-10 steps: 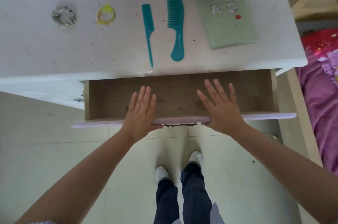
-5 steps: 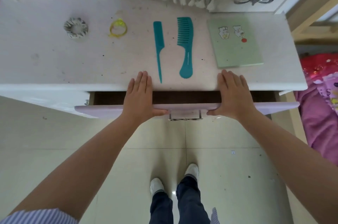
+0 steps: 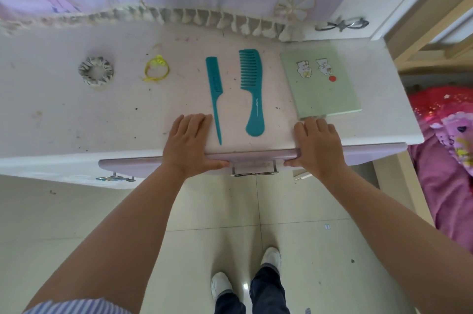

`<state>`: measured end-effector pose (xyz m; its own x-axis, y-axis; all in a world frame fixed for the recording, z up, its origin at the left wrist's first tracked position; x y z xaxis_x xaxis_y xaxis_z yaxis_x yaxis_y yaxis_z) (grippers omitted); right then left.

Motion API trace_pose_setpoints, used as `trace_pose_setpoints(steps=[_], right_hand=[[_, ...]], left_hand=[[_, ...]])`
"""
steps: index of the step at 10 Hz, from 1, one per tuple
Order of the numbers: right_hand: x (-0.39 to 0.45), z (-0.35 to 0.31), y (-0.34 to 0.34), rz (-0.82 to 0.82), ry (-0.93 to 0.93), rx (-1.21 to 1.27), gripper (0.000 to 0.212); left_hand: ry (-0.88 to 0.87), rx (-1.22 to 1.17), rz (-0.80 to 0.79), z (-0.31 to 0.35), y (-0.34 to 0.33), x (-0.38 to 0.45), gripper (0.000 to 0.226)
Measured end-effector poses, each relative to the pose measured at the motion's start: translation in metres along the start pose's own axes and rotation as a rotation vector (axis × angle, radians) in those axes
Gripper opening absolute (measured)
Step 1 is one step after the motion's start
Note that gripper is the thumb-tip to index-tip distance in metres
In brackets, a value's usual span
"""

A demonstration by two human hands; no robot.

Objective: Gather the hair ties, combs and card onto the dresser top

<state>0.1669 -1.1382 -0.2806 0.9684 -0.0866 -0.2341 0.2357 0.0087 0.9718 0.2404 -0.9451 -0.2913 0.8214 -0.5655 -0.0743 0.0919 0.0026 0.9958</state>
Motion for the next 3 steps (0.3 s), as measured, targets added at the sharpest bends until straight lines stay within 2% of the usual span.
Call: trace_pose_setpoints(steps=[1, 2, 3], right_hand=[[0.001, 0.004, 0.004, 0.038, -0.047, 0.043, 0.079], [-0.003, 0.007, -0.004, -0.031, -0.104, 0.143, 0.080], [-0.008, 0.015, -0.002, 0.025, -0.121, 0.403, 0.075]], left_hand=[[-0.002, 0.038, -0.049, -0.001, -0.011, 0.002, 0.116], [0.030, 0.041, -0.057, -0.004, -0.016, 0.003, 0.112], [0.056, 0.074, -0.106, -0.005, -0.015, 0.003, 0.111]])
Point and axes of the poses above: each hand's wrist, its own x-axis towards the middle knuckle, its own y-axis out of the back of the hand, z = x × y, the point moved 9 cm from there along x, towards the middle knuckle, and after that the axes turned 6 degrees about x, right-handed, at the moved point
